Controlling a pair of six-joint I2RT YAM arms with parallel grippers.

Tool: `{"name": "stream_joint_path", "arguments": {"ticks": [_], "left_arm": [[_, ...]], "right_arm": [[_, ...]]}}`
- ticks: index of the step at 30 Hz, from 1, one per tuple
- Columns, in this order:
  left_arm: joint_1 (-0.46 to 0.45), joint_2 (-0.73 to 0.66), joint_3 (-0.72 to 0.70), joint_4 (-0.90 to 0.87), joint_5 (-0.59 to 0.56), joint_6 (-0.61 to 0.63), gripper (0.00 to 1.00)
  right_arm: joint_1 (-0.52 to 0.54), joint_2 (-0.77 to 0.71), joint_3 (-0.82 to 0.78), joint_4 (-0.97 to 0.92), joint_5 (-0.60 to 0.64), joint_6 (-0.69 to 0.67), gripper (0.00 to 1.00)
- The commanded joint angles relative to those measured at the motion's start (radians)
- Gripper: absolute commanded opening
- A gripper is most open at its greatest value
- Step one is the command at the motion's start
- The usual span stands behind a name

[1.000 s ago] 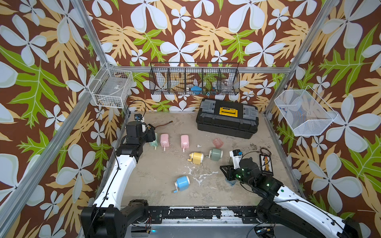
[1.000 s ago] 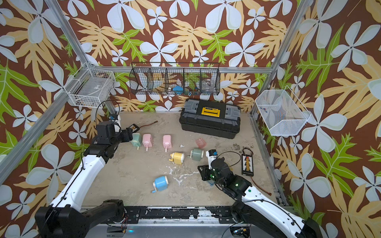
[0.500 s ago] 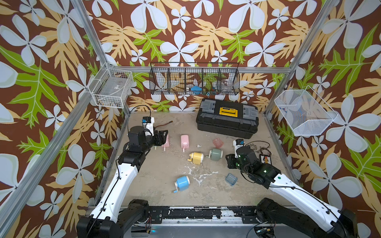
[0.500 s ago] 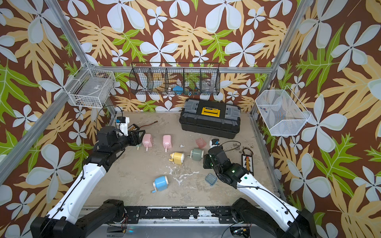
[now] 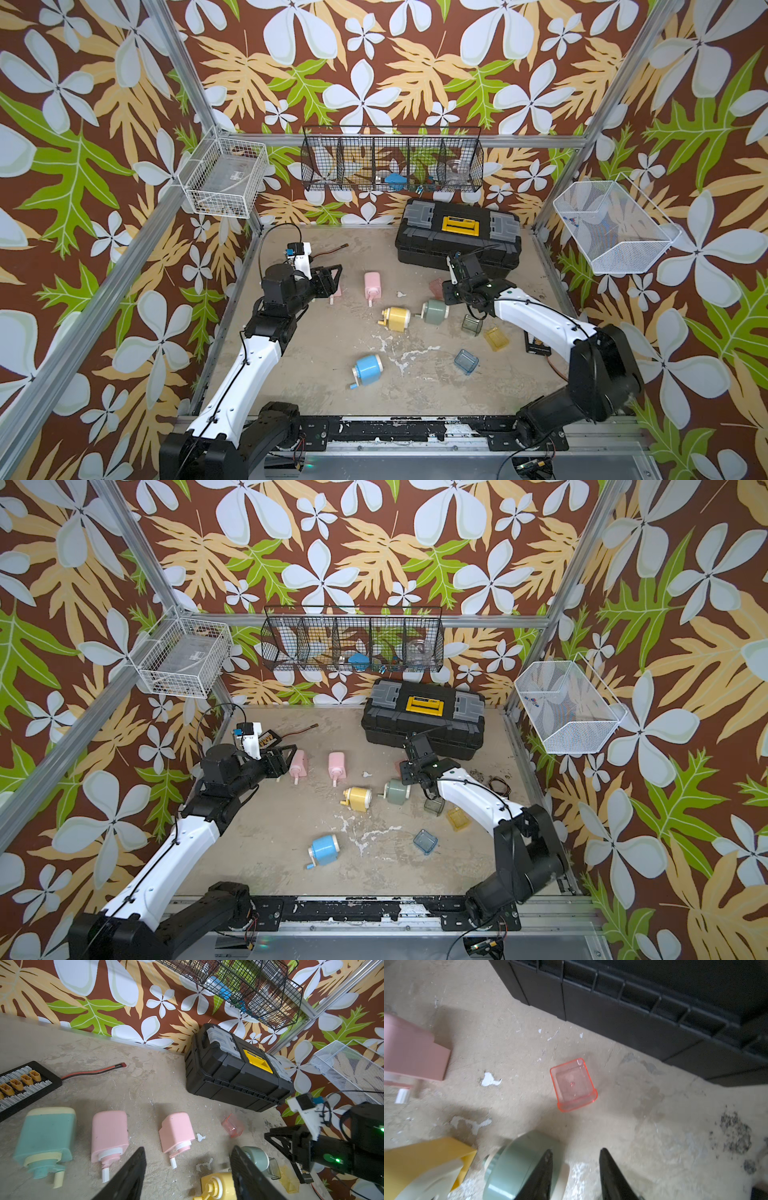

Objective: Put the tray back into the pencil sharpener
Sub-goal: Pick up the container from the center of the board.

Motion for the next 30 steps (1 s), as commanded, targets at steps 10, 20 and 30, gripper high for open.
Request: {"name": "stream_joint_path", "arguments": {"ticks": [10, 20, 30], "left_arm": [[0.000, 0.021, -0.004, 0.077, 0.002, 0.013, 0.66], [-0.002, 0.058, 0.000, 0.077, 0.012, 0.034, 0.65], [0.000, 0.067, -0.014, 0.071, 0.010, 0.049, 0.64]], "right_arm": [[-0.059, 0.292, 0.284, -0.146, 0.007, -0.271, 0.41], [-0.073, 0.407, 0.387, -0.197, -0.005, -0.330, 0.33], [-0.078, 0.440, 0.382, -0.187, 0.001, -0.349, 0.27]]}}
